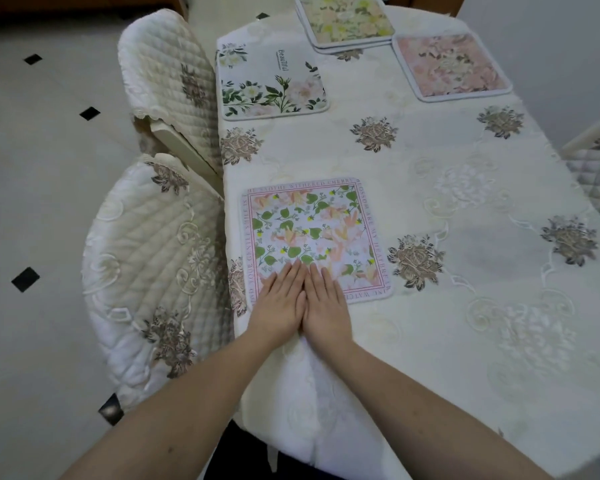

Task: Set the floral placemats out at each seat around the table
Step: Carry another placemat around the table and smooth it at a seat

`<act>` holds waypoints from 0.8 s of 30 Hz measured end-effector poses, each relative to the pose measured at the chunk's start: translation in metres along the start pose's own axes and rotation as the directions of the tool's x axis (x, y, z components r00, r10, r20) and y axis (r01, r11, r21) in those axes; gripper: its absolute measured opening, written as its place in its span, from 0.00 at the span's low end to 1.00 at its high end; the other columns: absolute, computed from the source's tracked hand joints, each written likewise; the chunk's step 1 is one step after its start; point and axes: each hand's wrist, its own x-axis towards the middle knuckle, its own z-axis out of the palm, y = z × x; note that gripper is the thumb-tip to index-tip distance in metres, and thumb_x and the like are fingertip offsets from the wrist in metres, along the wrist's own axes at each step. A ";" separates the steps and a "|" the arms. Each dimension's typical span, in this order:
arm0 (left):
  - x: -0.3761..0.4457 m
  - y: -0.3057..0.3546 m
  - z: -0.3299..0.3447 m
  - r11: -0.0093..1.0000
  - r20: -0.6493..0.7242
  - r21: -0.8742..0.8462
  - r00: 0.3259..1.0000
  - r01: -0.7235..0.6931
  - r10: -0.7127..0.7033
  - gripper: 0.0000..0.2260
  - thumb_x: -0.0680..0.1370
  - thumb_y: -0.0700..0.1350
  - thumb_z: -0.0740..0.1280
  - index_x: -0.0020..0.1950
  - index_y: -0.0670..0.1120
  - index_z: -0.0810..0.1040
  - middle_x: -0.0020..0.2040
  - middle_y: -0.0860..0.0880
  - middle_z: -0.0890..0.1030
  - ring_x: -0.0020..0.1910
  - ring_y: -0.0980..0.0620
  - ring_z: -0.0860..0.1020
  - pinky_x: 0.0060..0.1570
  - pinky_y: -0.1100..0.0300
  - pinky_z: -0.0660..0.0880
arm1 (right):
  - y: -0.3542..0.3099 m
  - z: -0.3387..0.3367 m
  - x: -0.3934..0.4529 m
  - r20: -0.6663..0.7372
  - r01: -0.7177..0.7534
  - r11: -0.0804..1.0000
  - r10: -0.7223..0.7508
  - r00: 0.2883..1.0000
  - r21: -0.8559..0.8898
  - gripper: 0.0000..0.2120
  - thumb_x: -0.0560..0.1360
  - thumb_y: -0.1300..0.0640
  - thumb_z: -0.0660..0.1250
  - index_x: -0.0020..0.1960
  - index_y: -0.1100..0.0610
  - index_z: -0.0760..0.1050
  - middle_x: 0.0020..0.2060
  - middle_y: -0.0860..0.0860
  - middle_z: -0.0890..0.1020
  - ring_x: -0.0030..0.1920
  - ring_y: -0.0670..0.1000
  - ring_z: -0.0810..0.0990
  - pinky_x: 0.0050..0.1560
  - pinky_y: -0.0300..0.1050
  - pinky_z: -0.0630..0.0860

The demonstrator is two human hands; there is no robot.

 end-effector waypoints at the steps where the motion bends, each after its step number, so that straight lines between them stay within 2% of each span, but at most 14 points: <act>1: -0.002 0.000 0.001 1.000 -0.002 0.004 1.000 -0.004 0.004 0.24 0.85 0.52 0.43 0.81 0.47 0.47 0.82 0.51 0.48 0.81 0.53 0.45 0.78 0.55 0.38 | 0.001 -0.001 -0.002 -0.005 0.006 1.000 -0.006 1.000 0.008 0.31 0.78 0.50 0.34 0.80 0.55 0.43 0.80 0.49 0.46 0.80 0.51 0.43 0.76 0.47 0.36; 3: -0.006 -0.003 0.000 0.999 -0.005 0.018 0.999 -0.032 0.032 0.29 0.82 0.55 0.38 0.81 0.46 0.50 0.81 0.51 0.50 0.81 0.52 0.48 0.79 0.54 0.42 | 0.009 -0.004 -0.005 -0.015 0.047 0.999 -0.047 0.999 0.001 0.30 0.79 0.49 0.36 0.80 0.55 0.48 0.79 0.49 0.50 0.79 0.51 0.48 0.77 0.47 0.40; 5: -0.009 -0.010 -0.002 0.996 -0.016 0.053 0.997 -0.068 0.069 0.31 0.81 0.58 0.38 0.81 0.46 0.53 0.81 0.51 0.52 0.80 0.49 0.51 0.79 0.51 0.46 | 0.018 -0.010 -0.007 -0.010 0.075 0.997 -0.076 0.997 -0.023 0.28 0.81 0.47 0.43 0.79 0.55 0.56 0.78 0.50 0.58 0.78 0.51 0.56 0.77 0.49 0.50; 7: -0.011 -0.015 -0.003 0.994 0.002 0.084 0.998 -0.065 0.065 0.31 0.81 0.59 0.37 0.81 0.48 0.51 0.81 0.52 0.49 0.81 0.49 0.50 0.78 0.52 0.44 | 0.029 -0.011 -0.009 -0.017 0.072 0.997 -0.072 0.997 -0.007 0.28 0.81 0.45 0.48 0.77 0.55 0.62 0.77 0.51 0.63 0.76 0.51 0.62 0.75 0.51 0.57; 10: -0.015 -0.019 -0.002 0.996 0.012 0.085 1.000 -0.021 0.020 0.31 0.80 0.61 0.38 0.81 0.50 0.49 0.81 0.53 0.49 0.81 0.51 0.48 0.77 0.53 0.42 | 0.051 -0.012 -0.016 0.018 0.054 0.999 -0.054 0.998 0.005 0.29 0.82 0.43 0.45 0.79 0.54 0.56 0.78 0.49 0.56 0.78 0.50 0.56 0.78 0.46 0.46; 13: -0.017 -0.027 -0.002 0.996 0.040 0.084 0.999 0.014 -0.018 0.33 0.78 0.66 0.33 0.80 0.52 0.39 0.81 0.55 0.42 0.79 0.55 0.38 0.76 0.57 0.34 | 0.078 -0.014 -0.022 -0.003 -0.016 1.000 0.016 1.000 -0.015 0.29 0.82 0.42 0.43 0.80 0.53 0.49 0.79 0.48 0.52 0.79 0.47 0.49 0.76 0.42 0.37; 15: -0.020 -0.032 -0.001 0.997 0.042 0.070 0.999 0.026 -0.029 0.35 0.76 0.69 0.29 0.79 0.53 0.37 0.80 0.55 0.39 0.79 0.55 0.36 0.76 0.57 0.34 | 0.097 -0.016 -0.026 -0.005 -0.060 0.998 0.060 0.998 -0.004 0.29 0.83 0.42 0.44 0.80 0.52 0.44 0.80 0.47 0.48 0.79 0.46 0.43 0.75 0.41 0.33; 18: -0.025 -0.036 -0.002 0.997 0.043 0.052 0.998 0.052 -0.055 0.38 0.74 0.70 0.27 0.79 0.52 0.35 0.80 0.54 0.38 0.79 0.55 0.36 0.77 0.56 0.35 | 0.120 -0.021 -0.034 -0.029 -0.123 0.992 0.124 0.992 0.027 0.30 0.84 0.42 0.47 0.80 0.52 0.43 0.80 0.48 0.46 0.79 0.46 0.43 0.76 0.42 0.37; 21: -0.031 -0.039 -0.004 0.996 0.044 0.041 0.996 0.077 -0.079 0.39 0.72 0.71 0.25 0.78 0.51 0.34 0.80 0.54 0.37 0.78 0.56 0.35 0.76 0.56 0.33 | 0.134 -0.026 -0.047 -0.031 -0.172 0.985 0.172 0.985 0.001 0.31 0.83 0.42 0.47 0.80 0.53 0.42 0.80 0.48 0.45 0.79 0.45 0.42 0.76 0.43 0.38; 24: -0.043 -0.041 -0.008 0.994 0.017 0.066 0.996 0.088 -0.090 0.42 0.71 0.70 0.23 0.80 0.49 0.38 0.80 0.53 0.40 0.79 0.55 0.39 0.76 0.57 0.34 | 0.138 -0.033 -0.054 0.003 -0.193 0.981 0.193 0.981 -0.012 0.32 0.83 0.41 0.46 0.81 0.54 0.40 0.80 0.48 0.44 0.79 0.45 0.42 0.77 0.44 0.40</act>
